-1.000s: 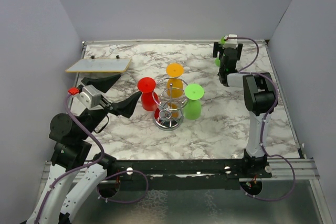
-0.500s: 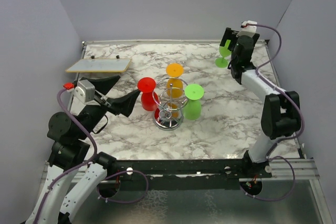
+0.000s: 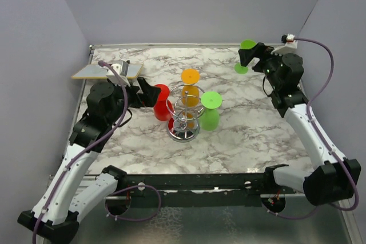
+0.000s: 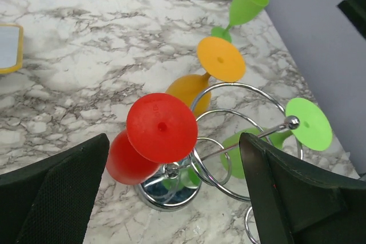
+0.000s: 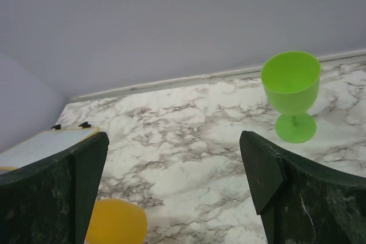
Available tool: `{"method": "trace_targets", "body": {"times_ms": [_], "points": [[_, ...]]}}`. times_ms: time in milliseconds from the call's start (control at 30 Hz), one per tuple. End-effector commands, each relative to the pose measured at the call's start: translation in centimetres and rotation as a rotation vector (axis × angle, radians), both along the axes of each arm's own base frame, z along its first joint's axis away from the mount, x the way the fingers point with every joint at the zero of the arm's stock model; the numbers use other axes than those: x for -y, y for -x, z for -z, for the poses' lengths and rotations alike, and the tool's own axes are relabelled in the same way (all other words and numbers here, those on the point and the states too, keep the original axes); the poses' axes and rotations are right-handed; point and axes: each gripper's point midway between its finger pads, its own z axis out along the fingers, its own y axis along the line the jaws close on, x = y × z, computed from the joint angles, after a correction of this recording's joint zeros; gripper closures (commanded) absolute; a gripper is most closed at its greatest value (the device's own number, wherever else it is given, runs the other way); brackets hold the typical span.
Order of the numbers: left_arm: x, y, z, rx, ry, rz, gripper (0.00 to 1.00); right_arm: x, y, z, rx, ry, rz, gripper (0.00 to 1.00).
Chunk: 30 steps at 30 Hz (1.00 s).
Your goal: Take the wine glass off the wine glass rack
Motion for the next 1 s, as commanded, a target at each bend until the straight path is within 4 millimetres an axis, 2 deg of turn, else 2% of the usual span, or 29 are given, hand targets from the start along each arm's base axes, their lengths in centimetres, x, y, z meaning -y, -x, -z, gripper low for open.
{"method": "trace_targets", "body": {"times_ms": [0, 67, 167, 300, 467, 700, 967], "points": [[-0.7, -1.6, 0.2, -0.065, -0.034, -0.073, 0.01, -2.2, 4.0, -2.4, 0.057, -0.030, -0.160, 0.01], [-0.8, -2.3, 0.2, -0.081, -0.027, -0.097, 0.01, -2.1, 4.8, -3.3, 0.075, -0.019, -0.165, 0.01], [-1.5, -3.1, 0.1, -0.098, -0.007, -0.138, 0.01, -2.2, 5.6, -3.6, 0.077, -0.018, -0.184, 0.01], [-1.4, -3.9, 1.2, -0.187, 0.057, -0.094, 0.01, -3.4, 6.4, -4.0, 0.096, -0.031, -0.259, 0.01], [-0.8, -4.1, 2.0, -0.272, 0.140, -0.011, 0.01, -4.0, 6.2, -4.0, 0.092, -0.058, -0.287, 0.01], [-1.2, -4.2, 3.3, -0.352, 0.245, 0.009, 0.04, -4.2, 6.2, -4.0, 0.101, -0.059, -0.296, 0.02], [-0.8, -4.2, 5.6, -0.451, 0.305, 0.040, 0.14, -4.6, 6.4, -3.8, 0.110, -0.061, -0.324, 0.03]]}}
